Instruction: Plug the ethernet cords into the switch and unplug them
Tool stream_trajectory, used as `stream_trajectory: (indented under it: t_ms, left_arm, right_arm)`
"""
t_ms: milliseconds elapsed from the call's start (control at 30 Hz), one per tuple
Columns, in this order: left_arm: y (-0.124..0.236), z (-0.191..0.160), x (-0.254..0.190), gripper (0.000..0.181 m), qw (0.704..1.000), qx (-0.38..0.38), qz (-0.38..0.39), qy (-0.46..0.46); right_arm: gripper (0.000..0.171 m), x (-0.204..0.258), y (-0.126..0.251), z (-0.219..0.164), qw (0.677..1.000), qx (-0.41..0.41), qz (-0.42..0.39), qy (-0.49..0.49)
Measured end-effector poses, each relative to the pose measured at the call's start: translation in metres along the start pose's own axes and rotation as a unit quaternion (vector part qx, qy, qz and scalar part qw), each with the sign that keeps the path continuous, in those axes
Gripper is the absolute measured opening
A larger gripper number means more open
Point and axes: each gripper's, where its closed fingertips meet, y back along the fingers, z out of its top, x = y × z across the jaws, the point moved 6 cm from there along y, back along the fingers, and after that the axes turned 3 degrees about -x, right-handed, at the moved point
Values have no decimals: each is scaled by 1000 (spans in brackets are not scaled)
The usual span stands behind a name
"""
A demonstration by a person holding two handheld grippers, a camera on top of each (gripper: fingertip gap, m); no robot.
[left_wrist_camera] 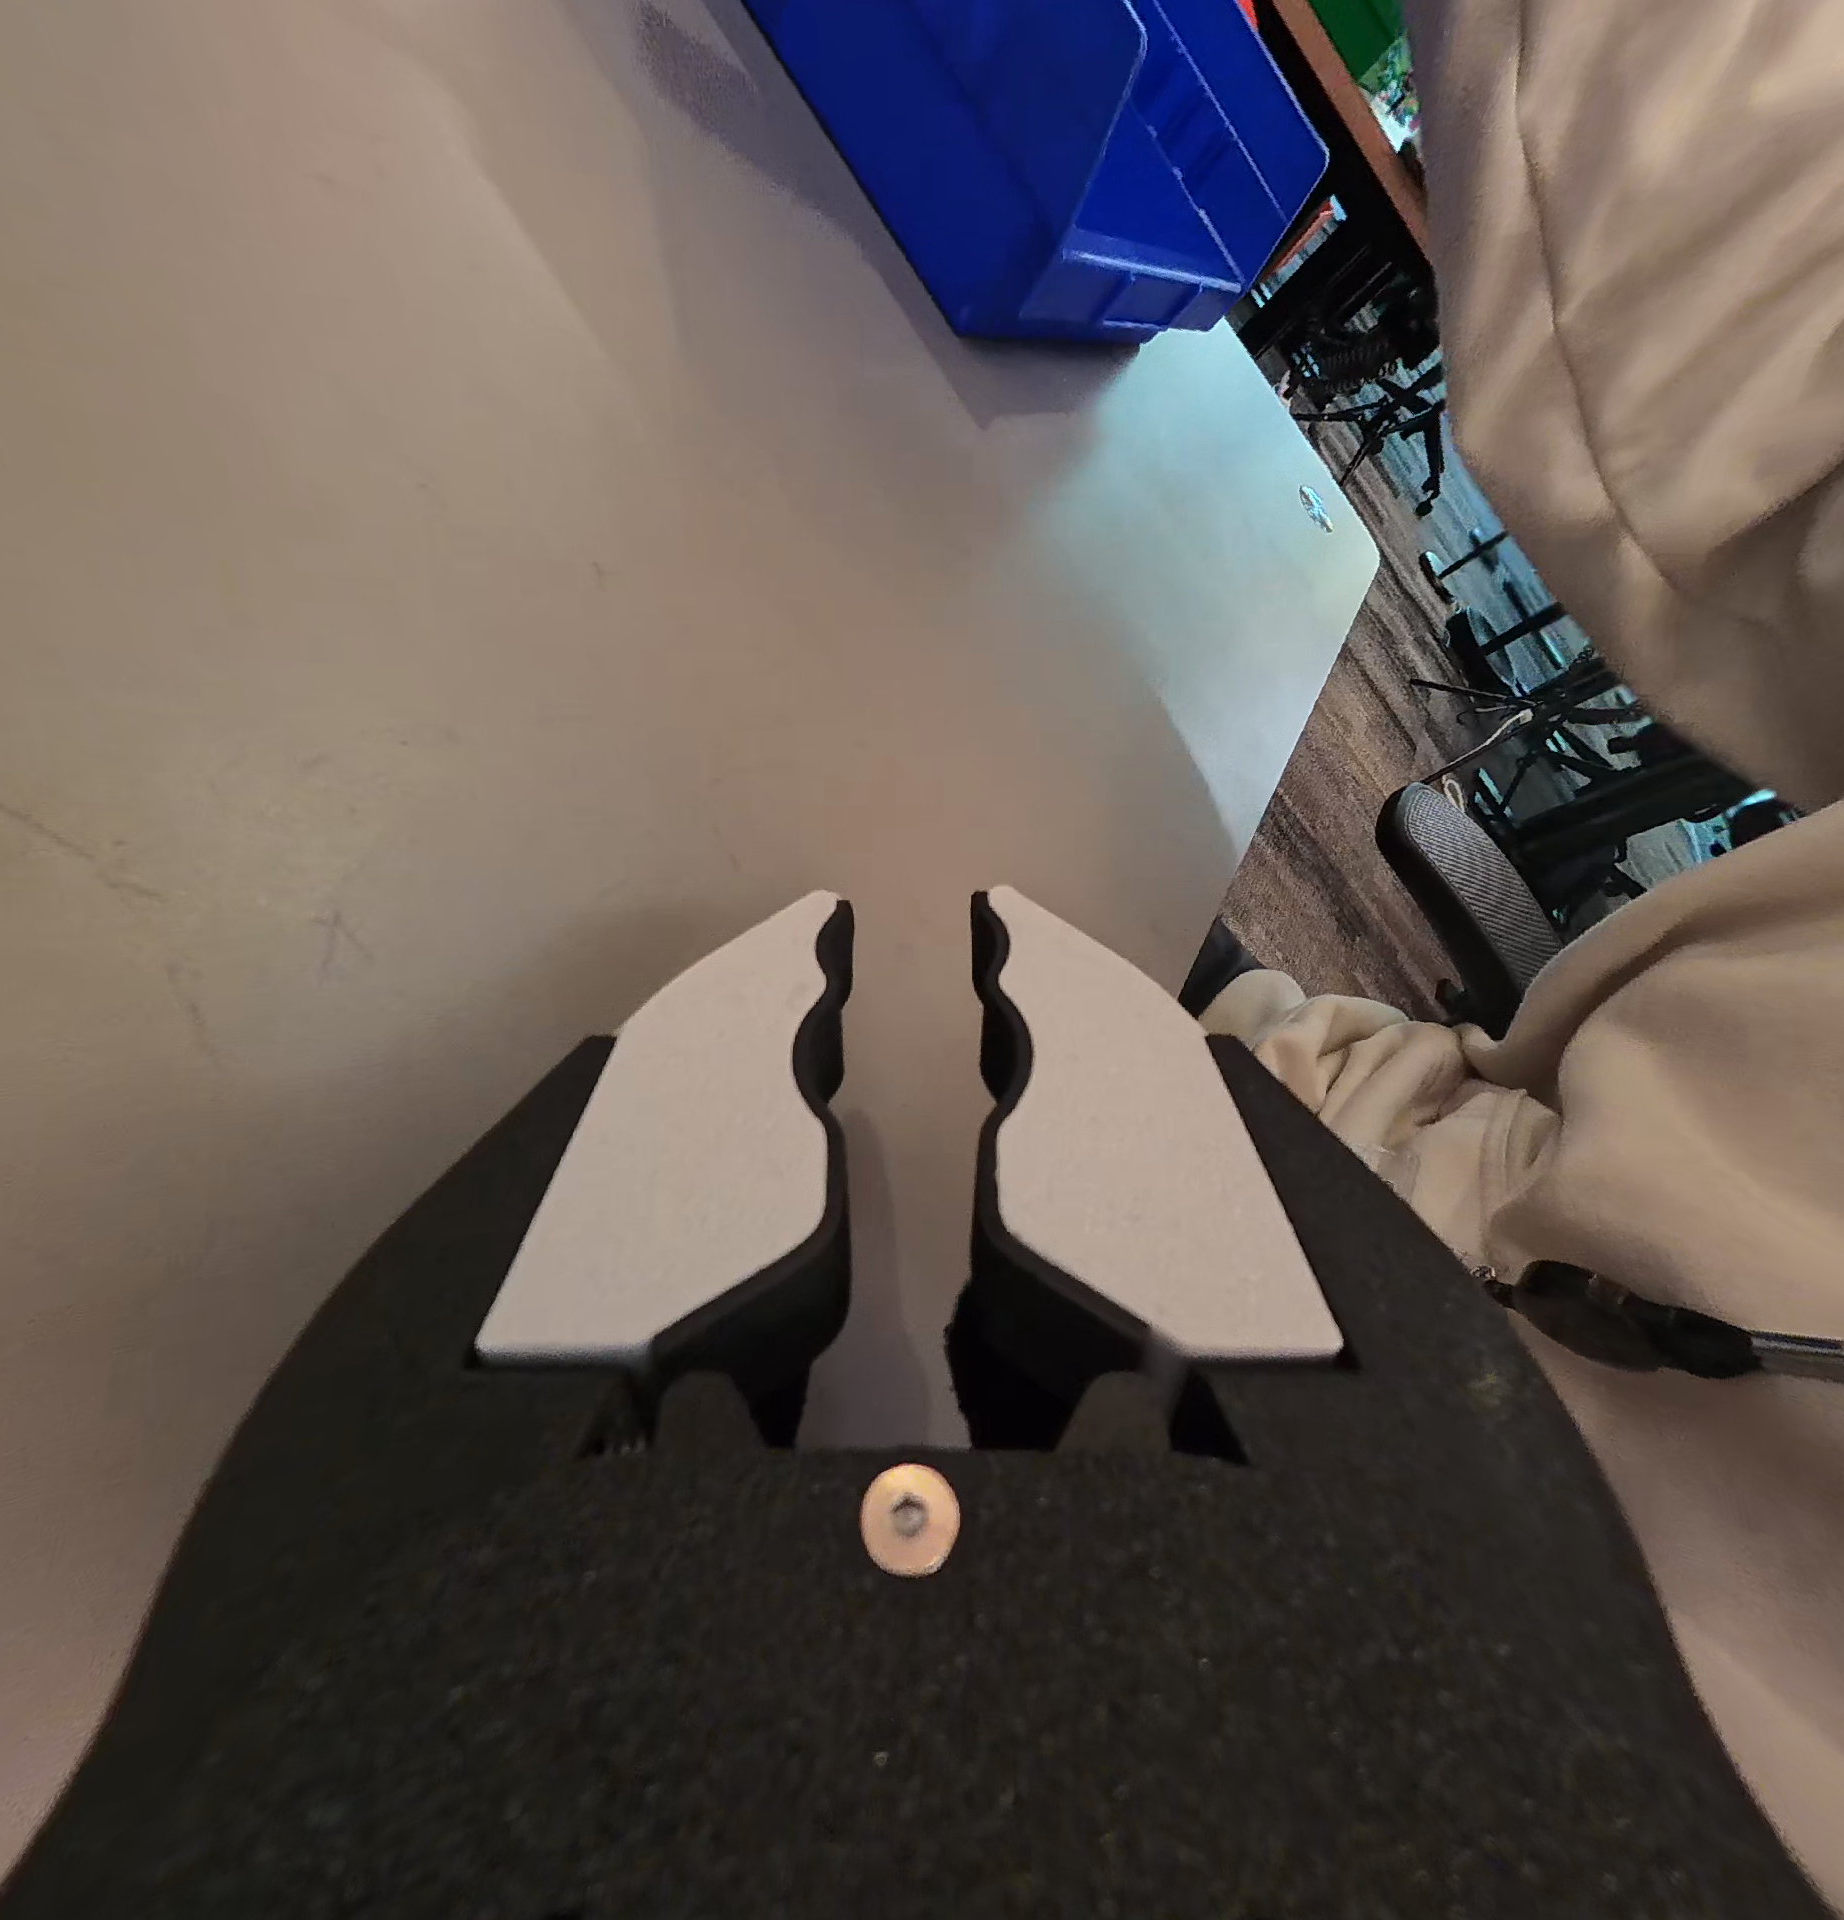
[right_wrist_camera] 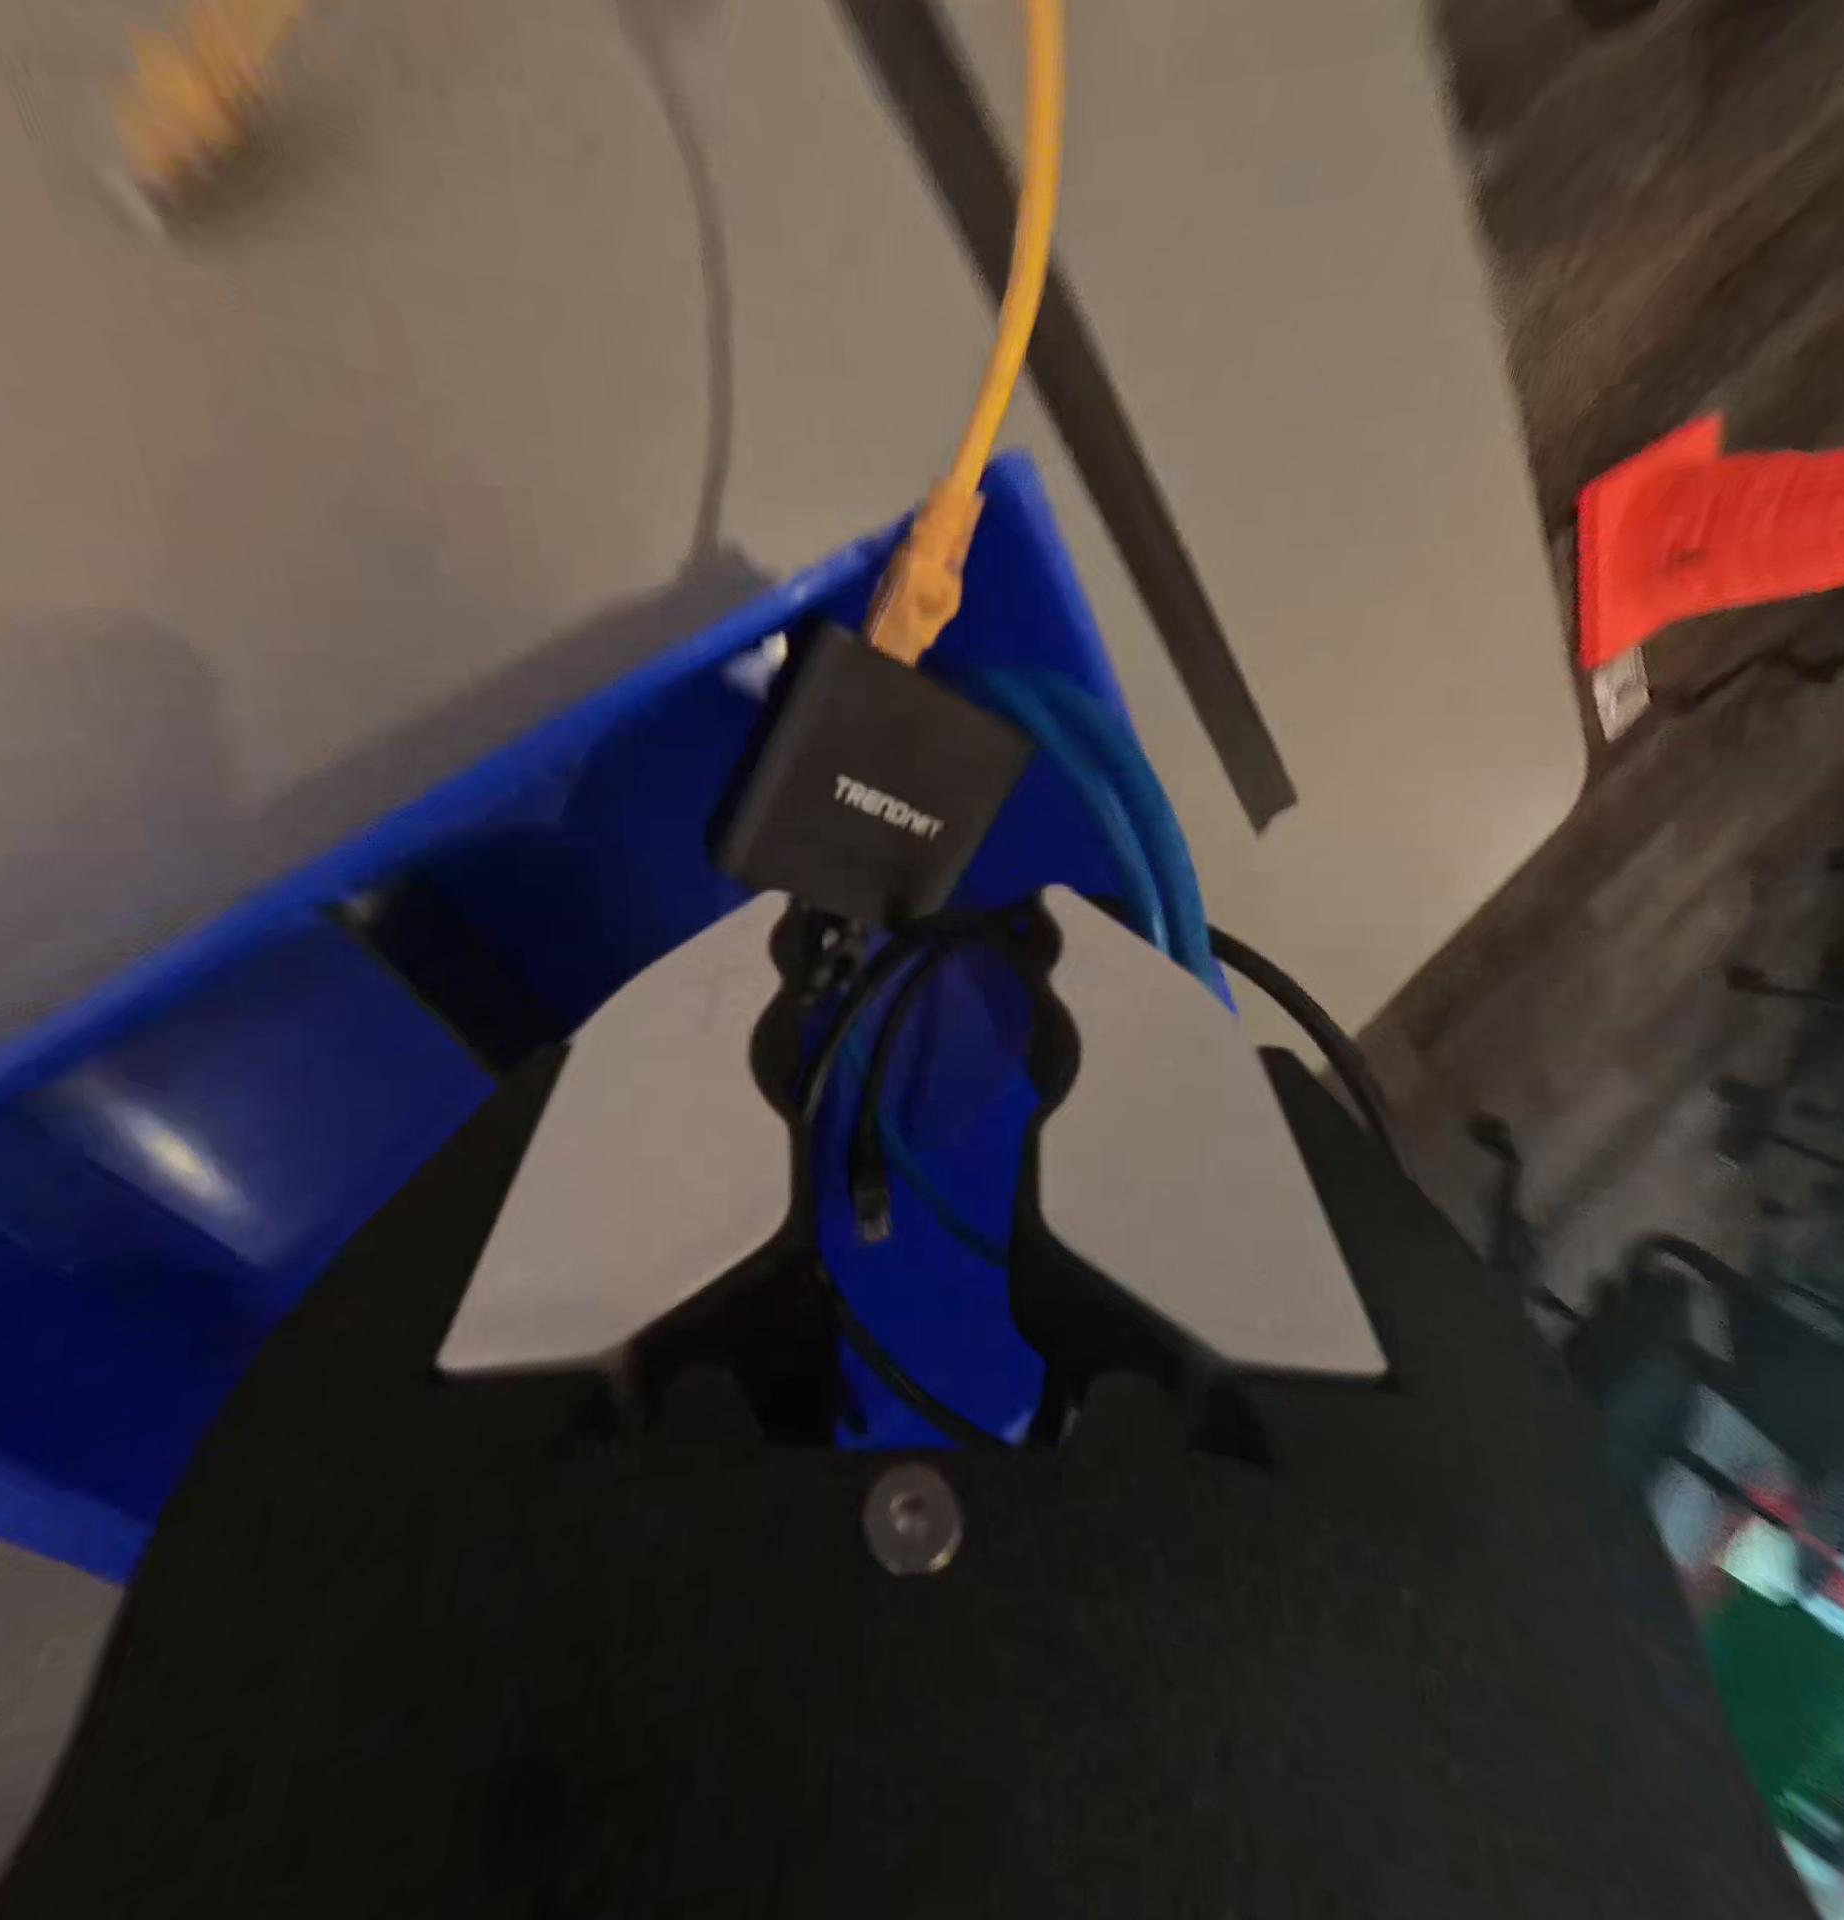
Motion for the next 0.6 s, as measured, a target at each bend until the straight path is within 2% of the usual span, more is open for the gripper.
stream_trajectory:
  t_ms: [33,100,167,200,300,333,400,433,600]
  left_arm:
    - [-1,0,0,21,1000,1,0,0]
    - [-1,-1,0,21,1000,3,0,0]
    - [-1,-1,-1,21,1000,4,2,-2]
    - [0,-1,-1,21,1000,3,3,-3]
    - [1,-2,-1,21,1000,3,4,-4]
    - [1,-2,-1,21,1000,3,6,-5]
    - [2,-2,0,21,1000,2,8,-4]
    - [3,-2,1,21,1000,0,8,-2]
    - [2,0,5,21,1000,-4,3,10]
  right_arm:
    - [46,2,-10,-1,998,43,6,34]
    - [35,10,-29,2,991,76,42,99]
    - [33,6,-45,6,988,87,59,115]
    - [30,-1,-49,7,990,74,55,109]
    - [0,-5,-72,-4,995,42,77,52]
    - [0,-3,-82,-10,995,27,91,29]
    - [0,12,-105,-35,986,62,153,-18]
    - [0,12,-104,-38,985,20,167,-29]
    - [0,13,-87,-44,985,-13,170,-26]
